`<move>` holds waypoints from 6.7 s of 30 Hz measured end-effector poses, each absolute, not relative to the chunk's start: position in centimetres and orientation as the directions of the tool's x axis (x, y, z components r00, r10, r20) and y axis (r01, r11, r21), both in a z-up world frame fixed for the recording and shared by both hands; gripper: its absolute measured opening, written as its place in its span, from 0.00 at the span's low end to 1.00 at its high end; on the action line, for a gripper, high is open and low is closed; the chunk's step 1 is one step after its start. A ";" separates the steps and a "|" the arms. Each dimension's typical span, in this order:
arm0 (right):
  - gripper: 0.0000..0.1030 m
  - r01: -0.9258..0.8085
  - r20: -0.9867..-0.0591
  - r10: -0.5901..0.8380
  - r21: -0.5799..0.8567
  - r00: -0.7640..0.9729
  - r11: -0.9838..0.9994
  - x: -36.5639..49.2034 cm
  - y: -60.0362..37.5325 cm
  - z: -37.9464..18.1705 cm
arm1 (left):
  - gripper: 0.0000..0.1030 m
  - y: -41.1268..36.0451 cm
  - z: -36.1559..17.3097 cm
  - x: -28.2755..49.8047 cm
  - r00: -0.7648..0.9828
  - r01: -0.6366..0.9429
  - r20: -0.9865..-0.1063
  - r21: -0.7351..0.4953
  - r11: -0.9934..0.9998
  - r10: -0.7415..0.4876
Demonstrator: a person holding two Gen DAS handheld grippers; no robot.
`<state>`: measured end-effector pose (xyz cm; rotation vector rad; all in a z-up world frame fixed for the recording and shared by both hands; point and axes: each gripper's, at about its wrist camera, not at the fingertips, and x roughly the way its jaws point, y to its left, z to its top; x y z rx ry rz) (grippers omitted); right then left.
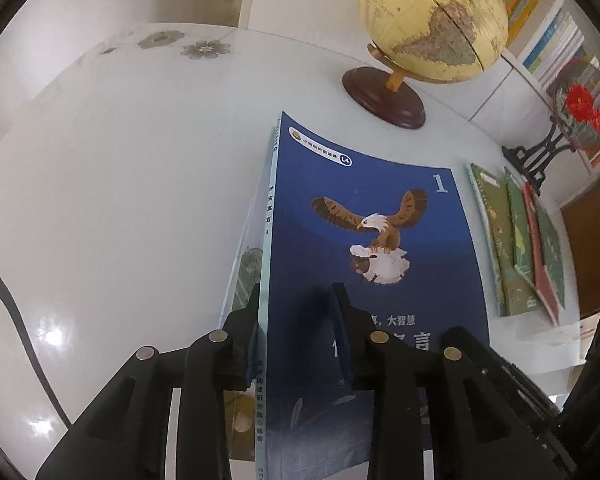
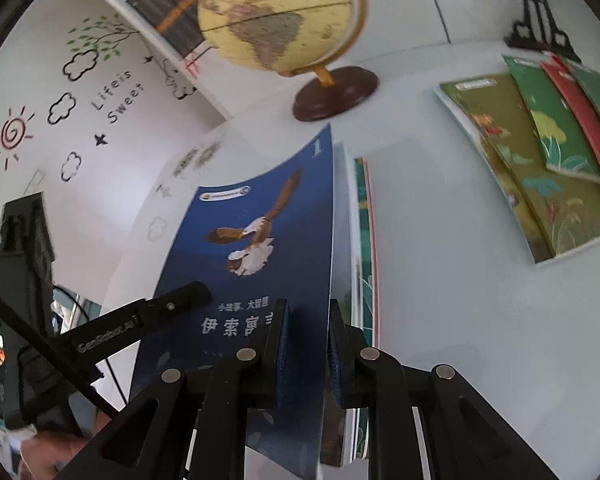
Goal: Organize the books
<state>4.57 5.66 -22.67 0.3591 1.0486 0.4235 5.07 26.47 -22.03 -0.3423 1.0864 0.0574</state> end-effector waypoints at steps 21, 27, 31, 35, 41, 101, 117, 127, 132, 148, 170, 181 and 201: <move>0.48 -0.169 -0.777 0.494 0.466 0.390 0.868 5.1 6.8 -22.4 | 0.57 27.2 -22.0 6.3 0.389 -0.270 -0.921 -0.080 0.959 0.032; 0.48 -0.211 -0.818 0.413 0.356 0.401 0.910 5.0 7.1 -22.1 | 0.76 26.9 -20.9 6.4 0.414 -0.280 -0.908 -0.057 0.958 0.067; 0.48 -0.209 -0.837 0.359 0.297 0.413 0.932 5.3 5.8 -22.0 | 0.76 26.0 -20.5 7.0 0.412 -0.263 -0.908 -0.041 0.964 0.074; 0.48 -0.191 -0.826 0.343 0.286 0.448 0.939 5.8 3.5 -21.3 | 0.76 24.6 -20.0 7.5 0.423 -0.248 -0.904 -0.042 0.968 0.069; 0.48 -0.197 -0.787 0.321 0.254 0.528 0.947 6.5 -0.8 -19.6 | 0.76 21.8 -19.0 8.7 0.451 -0.200 -0.892 -0.127 0.972 -0.024; 0.73 -0.164 -0.804 0.225 0.161 0.551 0.973 13.6 -27.7 -21.9 | 0.71 -11.1 -22.8 16.2 0.454 0.223 -0.824 -0.262 0.939 -0.338; 0.79 -0.135 -0.802 0.172 0.115 0.572 0.984 16.2 -25.8 -23.7 | 0.55 -10.2 -23.9 20.8 0.421 0.226 -0.839 -0.271 0.936 -0.345; 0.88 -0.317 -0.760 0.218 0.018 0.612 0.948 16.0 -22.1 -21.7 | 0.45 -6.5 -24.3 17.5 0.394 0.189 -0.854 -0.287 0.939 -0.340; 0.87 -0.339 -0.833 0.298 0.142 0.467 0.930 15.2 -21.7 -23.2 | 0.45 -3.3 -24.5 14.4 0.367 0.124 -0.880 -0.276 0.953 -0.302; 0.52 -0.042 -0.630 0.607 0.677 0.484 0.735 10.9 -29.6 -25.3 | 0.38 -0.6 -25.8 15.1 0.353 0.077 -0.870 -0.339 0.937 -0.344; 0.27 -0.027 -0.632 0.652 0.709 0.418 0.705 9.7 -26.8 -26.9 | 0.42 0.5 -25.4 14.9 0.360 0.069 -0.842 -0.406 0.911 -0.403; 0.18 -0.082 -0.745 0.488 0.510 0.454 0.856 6.2 -26.2 -24.8 | 0.29 3.2 -25.6 11.1 0.292 -0.062 -0.563 -0.818 0.572 -0.773; 0.15 -0.145 -0.725 0.415 0.407 0.550 0.902 4.8 -23.2 -21.5 | 0.13 -3.4 -20.7 8.9 0.367 0.246 -0.846 -0.312 0.918 -0.386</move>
